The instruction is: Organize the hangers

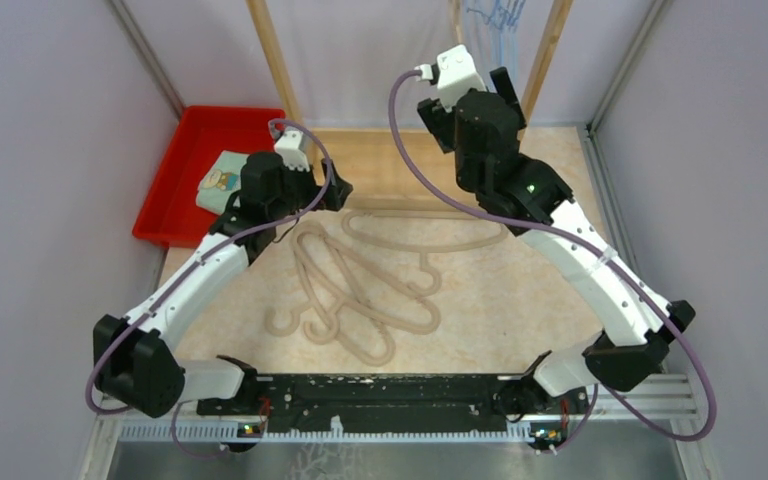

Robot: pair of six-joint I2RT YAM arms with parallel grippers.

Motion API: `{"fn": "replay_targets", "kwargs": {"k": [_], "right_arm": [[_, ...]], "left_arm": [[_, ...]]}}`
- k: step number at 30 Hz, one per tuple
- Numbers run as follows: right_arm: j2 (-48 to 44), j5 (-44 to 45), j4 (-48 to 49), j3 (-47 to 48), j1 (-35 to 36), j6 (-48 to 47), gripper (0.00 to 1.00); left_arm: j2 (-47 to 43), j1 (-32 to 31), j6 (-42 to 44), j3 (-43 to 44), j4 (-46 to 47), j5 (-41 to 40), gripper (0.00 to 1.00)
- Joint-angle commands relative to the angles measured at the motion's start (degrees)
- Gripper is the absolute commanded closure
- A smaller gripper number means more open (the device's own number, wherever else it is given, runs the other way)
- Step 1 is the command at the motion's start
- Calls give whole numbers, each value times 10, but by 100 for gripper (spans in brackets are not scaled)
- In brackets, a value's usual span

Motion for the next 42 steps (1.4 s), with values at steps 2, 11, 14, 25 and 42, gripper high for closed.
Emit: {"fn": "replay_targets", "kwargs": {"k": [2,11,14,25,42], "right_arm": [[-45,-20,-32,20,56,-21,13],[-42,-266,-221,91,94,52,12],[-43,-316,-257,45,95,58,12],[-48,-411,-136,-219,38,157,17],[69,-543,-24,-319,117,205,30]], "left_arm": [[34,3,-14,5,4,-2,0],[74,2,-18,10,-10,-17,0],[82,2,-24,4,-10,-19,0],[89,3,-46,-7,-29,-31,0],[20,181,-59,-35,-90,-5,0]]}}
